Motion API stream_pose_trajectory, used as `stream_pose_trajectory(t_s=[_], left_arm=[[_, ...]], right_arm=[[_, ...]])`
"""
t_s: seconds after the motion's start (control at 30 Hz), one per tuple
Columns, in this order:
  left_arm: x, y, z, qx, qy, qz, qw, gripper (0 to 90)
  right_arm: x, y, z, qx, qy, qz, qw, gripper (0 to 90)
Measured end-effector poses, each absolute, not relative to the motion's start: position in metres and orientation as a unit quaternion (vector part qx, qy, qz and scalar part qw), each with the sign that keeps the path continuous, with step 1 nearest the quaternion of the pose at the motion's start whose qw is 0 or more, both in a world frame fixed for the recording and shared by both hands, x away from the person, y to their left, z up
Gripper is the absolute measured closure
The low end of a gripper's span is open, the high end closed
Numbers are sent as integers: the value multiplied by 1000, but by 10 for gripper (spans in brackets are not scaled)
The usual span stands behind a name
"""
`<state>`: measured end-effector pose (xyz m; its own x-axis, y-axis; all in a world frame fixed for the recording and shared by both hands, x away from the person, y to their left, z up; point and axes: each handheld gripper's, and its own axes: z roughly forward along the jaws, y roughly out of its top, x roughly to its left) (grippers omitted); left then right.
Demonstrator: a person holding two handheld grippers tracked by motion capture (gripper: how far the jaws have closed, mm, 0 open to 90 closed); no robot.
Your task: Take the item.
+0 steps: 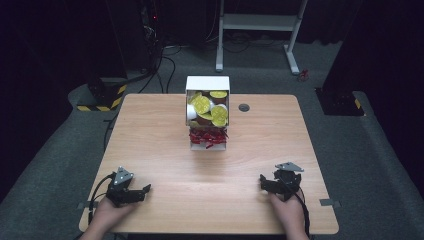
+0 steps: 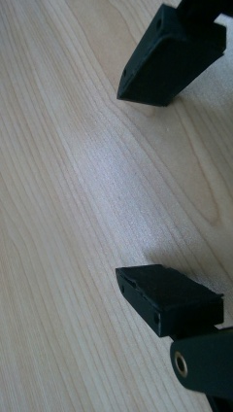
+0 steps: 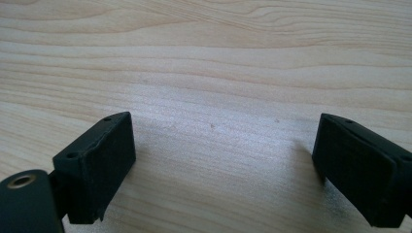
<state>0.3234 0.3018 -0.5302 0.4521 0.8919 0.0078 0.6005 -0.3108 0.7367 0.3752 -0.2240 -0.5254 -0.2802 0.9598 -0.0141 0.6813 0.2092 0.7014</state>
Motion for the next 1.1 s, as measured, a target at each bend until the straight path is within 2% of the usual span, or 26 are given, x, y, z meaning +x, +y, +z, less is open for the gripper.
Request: stream_pose_trajectory(t_s=[0.77,0.83,0.9,1.1], left_arm=[[324,303,-530,782,474,212,344,153],[324,303,-530,783,473,212,344,153],[324,303,-530,783,474,212,344,153],[324,303,-530,783,473,212,343,152]], right_arm=[[375,-225,-525,547,747,301,229,81],[375,-226,-525,545,748,301,230,86],[374,-226,-524,542,749,305,227,136],[369,-231,-518,531,748,336,215,132]])
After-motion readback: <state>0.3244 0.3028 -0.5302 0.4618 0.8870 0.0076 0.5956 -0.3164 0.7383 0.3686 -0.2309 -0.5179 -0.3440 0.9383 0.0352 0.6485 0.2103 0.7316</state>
